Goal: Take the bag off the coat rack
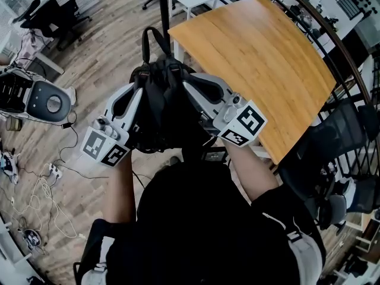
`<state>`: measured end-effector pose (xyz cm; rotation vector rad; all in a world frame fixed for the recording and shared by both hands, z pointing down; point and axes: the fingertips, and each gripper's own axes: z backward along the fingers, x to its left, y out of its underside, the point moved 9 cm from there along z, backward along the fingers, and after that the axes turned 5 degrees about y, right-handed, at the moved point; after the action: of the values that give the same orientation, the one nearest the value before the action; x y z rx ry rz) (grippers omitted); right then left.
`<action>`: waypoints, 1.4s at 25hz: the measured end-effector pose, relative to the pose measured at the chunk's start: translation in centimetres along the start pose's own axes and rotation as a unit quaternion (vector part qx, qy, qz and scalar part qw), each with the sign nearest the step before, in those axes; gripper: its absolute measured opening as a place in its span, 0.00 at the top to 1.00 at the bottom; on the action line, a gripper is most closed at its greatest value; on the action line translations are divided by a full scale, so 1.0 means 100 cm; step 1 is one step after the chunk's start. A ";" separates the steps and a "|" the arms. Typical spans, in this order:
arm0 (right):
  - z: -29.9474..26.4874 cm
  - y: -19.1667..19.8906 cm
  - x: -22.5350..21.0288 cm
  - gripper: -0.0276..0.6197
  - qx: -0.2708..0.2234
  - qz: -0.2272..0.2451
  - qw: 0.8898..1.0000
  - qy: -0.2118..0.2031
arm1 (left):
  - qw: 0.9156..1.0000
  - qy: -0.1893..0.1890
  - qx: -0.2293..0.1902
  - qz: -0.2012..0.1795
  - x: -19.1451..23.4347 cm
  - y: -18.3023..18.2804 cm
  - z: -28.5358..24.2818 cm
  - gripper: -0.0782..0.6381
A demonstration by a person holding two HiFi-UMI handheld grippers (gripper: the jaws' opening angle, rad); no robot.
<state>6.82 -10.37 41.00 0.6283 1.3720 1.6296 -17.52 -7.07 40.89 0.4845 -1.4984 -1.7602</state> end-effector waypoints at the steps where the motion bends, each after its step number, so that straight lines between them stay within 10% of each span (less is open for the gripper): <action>1: 0.001 0.001 0.004 0.86 0.001 0.000 1.000 0.000 | 1.000 0.001 0.001 0.001 -0.002 0.000 0.004 0.82; 35: -0.002 -0.002 0.027 0.86 0.009 0.017 1.000 0.011 | 1.000 0.022 -0.002 0.019 -0.007 -0.008 0.025 0.82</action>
<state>5.44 -8.12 40.37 0.6496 1.4001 1.6579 -19.08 -4.90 40.56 0.4864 -1.4647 -1.7110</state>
